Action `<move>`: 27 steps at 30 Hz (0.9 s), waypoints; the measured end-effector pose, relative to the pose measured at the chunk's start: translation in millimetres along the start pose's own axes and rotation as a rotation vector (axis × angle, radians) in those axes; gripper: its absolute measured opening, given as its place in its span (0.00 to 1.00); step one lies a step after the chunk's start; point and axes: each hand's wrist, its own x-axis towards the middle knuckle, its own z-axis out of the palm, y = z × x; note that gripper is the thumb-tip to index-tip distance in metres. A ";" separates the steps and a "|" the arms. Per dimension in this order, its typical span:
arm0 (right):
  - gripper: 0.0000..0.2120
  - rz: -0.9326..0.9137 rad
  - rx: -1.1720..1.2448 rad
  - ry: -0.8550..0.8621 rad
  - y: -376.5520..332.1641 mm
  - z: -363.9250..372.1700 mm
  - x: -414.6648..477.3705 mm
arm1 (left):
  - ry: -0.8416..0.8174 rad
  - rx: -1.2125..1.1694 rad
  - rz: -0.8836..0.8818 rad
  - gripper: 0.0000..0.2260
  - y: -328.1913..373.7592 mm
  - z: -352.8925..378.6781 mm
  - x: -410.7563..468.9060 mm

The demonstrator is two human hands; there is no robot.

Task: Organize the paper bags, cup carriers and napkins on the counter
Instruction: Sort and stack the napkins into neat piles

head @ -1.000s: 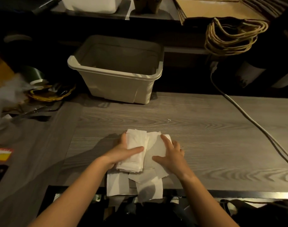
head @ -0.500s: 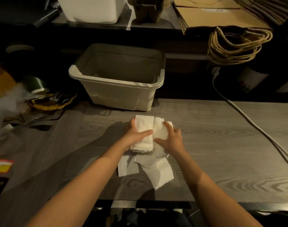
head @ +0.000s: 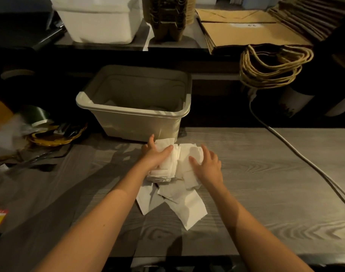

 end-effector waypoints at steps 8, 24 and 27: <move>0.24 -0.141 0.036 0.102 12.0 -1.4 5.3 | 0.114 -0.029 0.014 0.32 1.2 5.7 -1.7; 0.16 -0.418 -0.020 0.139 33.1 7.2 21.6 | 0.290 -0.127 0.174 0.23 -10.4 13.9 -4.0; 0.16 -0.466 -0.004 0.157 34.3 8.8 21.0 | 0.303 -0.138 0.212 0.22 -18.2 11.3 -4.4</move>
